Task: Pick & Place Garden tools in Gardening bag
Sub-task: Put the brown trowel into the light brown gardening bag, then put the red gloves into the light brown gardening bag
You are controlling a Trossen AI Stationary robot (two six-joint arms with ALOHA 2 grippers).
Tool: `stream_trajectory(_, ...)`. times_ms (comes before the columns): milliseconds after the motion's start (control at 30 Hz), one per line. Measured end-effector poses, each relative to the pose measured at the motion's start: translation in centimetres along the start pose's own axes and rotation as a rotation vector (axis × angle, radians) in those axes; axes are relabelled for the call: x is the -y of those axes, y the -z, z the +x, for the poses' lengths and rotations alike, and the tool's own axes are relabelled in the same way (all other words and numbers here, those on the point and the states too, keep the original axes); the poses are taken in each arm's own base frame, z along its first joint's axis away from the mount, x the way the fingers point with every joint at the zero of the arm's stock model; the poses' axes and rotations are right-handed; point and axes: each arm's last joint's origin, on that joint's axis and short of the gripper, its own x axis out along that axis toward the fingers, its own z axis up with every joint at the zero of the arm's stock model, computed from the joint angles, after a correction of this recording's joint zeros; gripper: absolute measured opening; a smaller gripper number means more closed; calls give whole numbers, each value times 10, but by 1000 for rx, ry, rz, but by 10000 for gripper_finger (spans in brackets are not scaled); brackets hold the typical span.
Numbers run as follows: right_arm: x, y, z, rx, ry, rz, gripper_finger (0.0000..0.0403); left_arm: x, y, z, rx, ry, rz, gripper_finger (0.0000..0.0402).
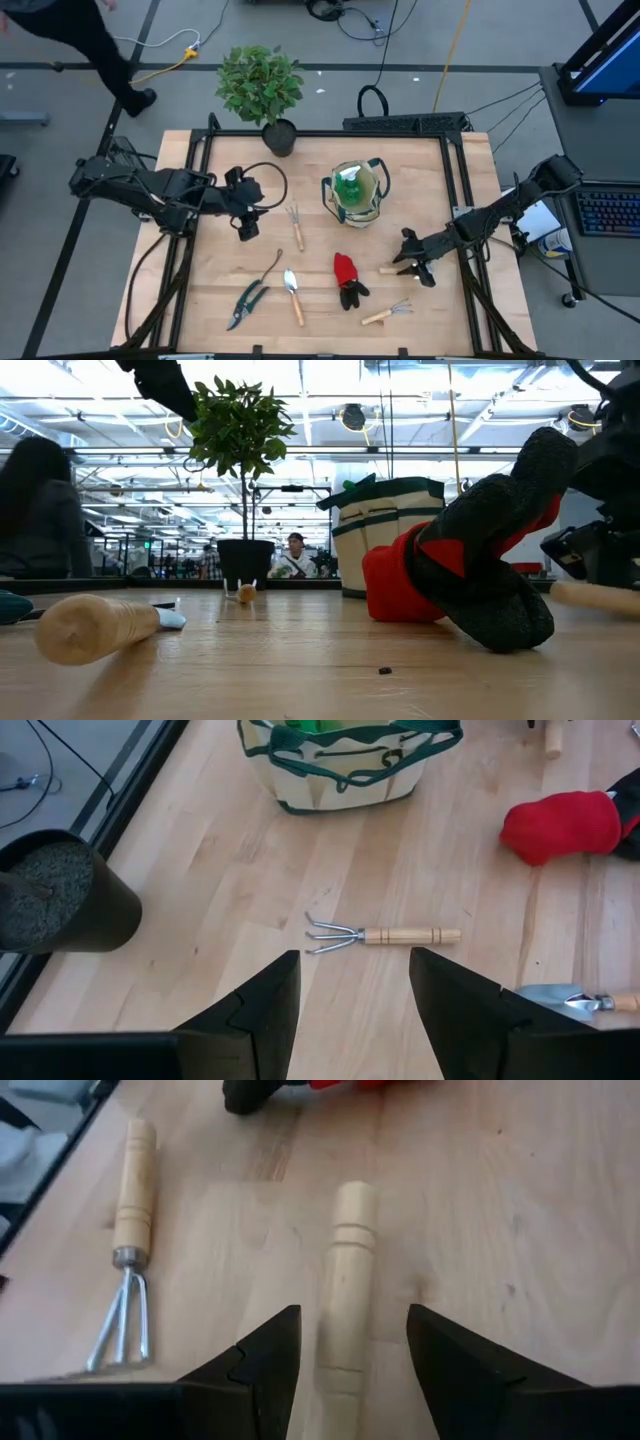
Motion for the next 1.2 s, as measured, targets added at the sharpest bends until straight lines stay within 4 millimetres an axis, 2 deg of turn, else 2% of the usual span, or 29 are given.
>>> stream_trajectory(233,0,-2,1,29,19,-44,158,0,0,0,0,0,0,195)
stream_trajectory(433,-7,-21,-2,238,-44,-48,159,0,0,0,2,0,-1,195)
stream_trajectory(633,-17,-46,-1,355,-26,-180,171,1,-1,0,14,4,-2,195)
stream_trajectory(833,-30,-77,22,318,2,-336,171,2,-5,0,44,15,7,195)
stream_trajectory(967,-34,-83,43,237,-28,-380,171,2,-4,0,43,14,30,195)
stream_trajectory(1200,-39,-89,65,237,-81,-381,171,2,-4,0,39,22,35,195)
